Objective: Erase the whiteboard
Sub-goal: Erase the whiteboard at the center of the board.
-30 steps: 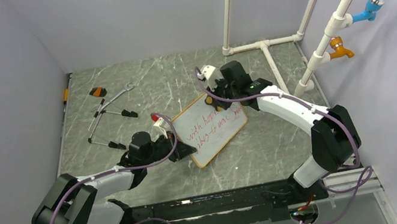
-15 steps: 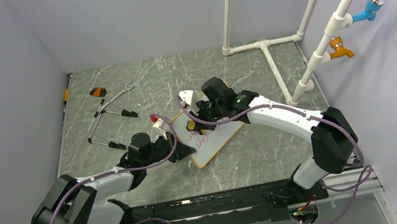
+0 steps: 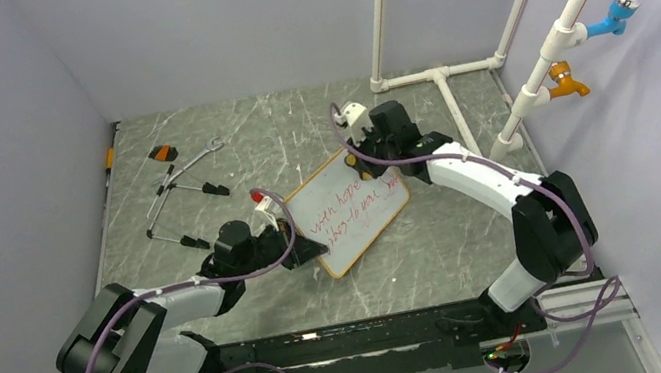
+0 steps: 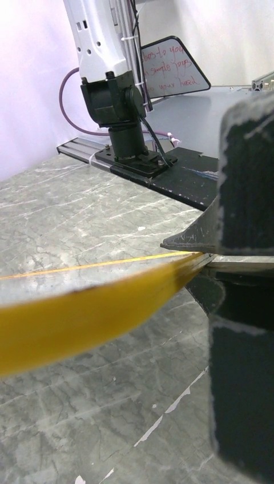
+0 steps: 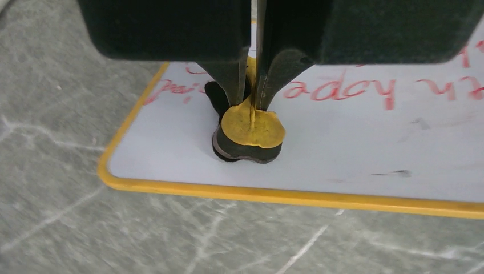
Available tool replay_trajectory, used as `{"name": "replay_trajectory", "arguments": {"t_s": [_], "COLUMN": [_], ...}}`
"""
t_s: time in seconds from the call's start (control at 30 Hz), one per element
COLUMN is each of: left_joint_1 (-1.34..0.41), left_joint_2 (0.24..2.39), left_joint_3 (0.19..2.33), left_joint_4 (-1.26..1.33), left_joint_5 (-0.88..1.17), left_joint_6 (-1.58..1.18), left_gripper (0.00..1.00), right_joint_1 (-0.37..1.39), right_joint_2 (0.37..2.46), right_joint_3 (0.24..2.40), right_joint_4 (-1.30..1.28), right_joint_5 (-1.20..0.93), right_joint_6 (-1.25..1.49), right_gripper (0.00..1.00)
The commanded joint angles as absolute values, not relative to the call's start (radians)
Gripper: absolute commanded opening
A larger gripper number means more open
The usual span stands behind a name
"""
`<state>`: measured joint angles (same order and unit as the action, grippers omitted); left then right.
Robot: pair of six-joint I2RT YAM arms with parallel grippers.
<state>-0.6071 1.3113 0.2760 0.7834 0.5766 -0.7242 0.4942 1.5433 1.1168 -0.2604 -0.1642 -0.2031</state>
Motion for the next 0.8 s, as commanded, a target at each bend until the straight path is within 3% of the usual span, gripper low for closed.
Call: {"name": "replay_trajectory", "arguments": {"t_s": [0.0, 0.2, 0.4, 0.53, 0.63, 0.77], "left_joint_1": [-0.63, -0.63, -0.63, -0.63, -0.63, -0.63], "left_joint_2": [1.303, 1.292, 1.264, 1.259, 1.27, 1.277], "left_joint_3": [0.298, 0.3, 0.307, 0.31, 0.313, 0.308], "left_joint_4": [0.95, 0.928, 0.88, 0.868, 0.883, 0.906], "left_joint_5": [0.711, 0.702, 0.699, 0.703, 0.709, 0.708], "left_joint_6": [-0.661, -0.659, -0.637, -0.626, -0.632, -0.643], "left_gripper": [0.0, 0.0, 0.0, 0.0, 0.0, 0.0], "right_joint_1": [0.642, 0.767, 0.667, 0.558, 0.54, 0.608], "right_joint_2": [1.534, 1.544, 1.574, 1.564, 1.553, 1.569], "right_joint_3": [1.143, 1.166, 1.142, 1.117, 1.111, 1.133], "right_joint_4": [-0.24, -0.291, -0.226, -0.199, -0.211, -0.314], "right_joint_5": [-0.325, -0.436, -0.147, -0.072, -0.135, -0.385], "right_joint_6": [-0.242, -0.284, -0.222, -0.204, -0.229, -0.325], "right_gripper": [0.0, 0.0, 0.0, 0.0, 0.0, 0.0]}}
